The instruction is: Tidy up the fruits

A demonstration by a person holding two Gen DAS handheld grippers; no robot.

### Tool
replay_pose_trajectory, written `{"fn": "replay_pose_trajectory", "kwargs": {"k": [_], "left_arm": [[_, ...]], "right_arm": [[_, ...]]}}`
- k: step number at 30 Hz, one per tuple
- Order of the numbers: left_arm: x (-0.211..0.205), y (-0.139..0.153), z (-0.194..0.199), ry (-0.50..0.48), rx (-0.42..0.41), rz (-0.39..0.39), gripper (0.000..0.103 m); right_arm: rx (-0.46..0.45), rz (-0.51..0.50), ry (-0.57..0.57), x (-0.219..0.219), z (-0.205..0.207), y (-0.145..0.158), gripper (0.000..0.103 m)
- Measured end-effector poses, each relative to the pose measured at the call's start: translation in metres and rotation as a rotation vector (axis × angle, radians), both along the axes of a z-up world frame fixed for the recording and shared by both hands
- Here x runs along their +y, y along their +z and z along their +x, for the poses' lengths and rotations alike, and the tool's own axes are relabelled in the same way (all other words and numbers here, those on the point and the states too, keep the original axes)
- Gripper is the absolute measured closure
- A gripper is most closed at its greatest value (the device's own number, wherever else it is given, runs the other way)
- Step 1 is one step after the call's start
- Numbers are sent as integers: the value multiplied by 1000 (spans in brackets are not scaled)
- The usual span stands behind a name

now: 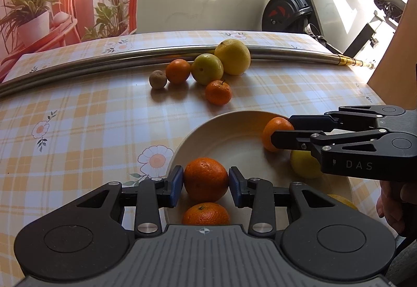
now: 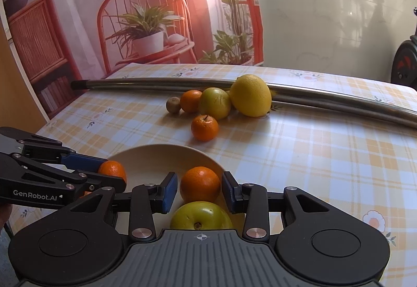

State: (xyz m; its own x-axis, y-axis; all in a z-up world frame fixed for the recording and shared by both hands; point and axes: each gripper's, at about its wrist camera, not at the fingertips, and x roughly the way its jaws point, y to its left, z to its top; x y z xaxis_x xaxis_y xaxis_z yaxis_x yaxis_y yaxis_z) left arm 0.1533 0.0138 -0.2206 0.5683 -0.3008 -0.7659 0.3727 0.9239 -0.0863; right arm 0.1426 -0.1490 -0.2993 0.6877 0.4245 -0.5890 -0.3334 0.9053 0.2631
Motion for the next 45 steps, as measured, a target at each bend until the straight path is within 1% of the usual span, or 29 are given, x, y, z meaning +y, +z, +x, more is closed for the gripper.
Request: {"fn": "replay_pose_trajectory", "kwargs": {"k": [7, 14, 21, 25, 28, 31, 35, 39, 42, 45], "left_arm": [[2, 3, -1, 22, -3, -4, 63], [6, 4, -6, 49, -4, -21, 63], [14, 10, -18, 91, -28, -59, 63], [17, 17, -27, 100, -56, -79, 62], [18, 21, -33, 101, -72, -86, 62], [20, 24, -39, 102, -81, -97, 62], [22, 25, -45, 106, -88, -108, 62], [25, 26, -50, 111, -94, -117, 62], [27, 26, -52, 117, -95, -122, 62], [27, 26, -51, 119, -93, -123, 62]], "right_arm": [[6, -11, -5, 1, 0, 1, 68], [-13, -6, -33, -6, -10, 12, 67], [-21, -2, -42, -13, -32, 27, 66], [-23, -13, -27, -11, -49, 34, 63], [-12, -22, -8, -7, -63, 37, 62], [11, -17, 16, -3, -75, 39, 58], [29, -31, 52, 6, -87, 40, 56], [50, -45, 68, 13, -91, 39, 54], [86, -50, 69, 16, -90, 33, 54], [110, -34, 73, 15, -89, 26, 51]]}}
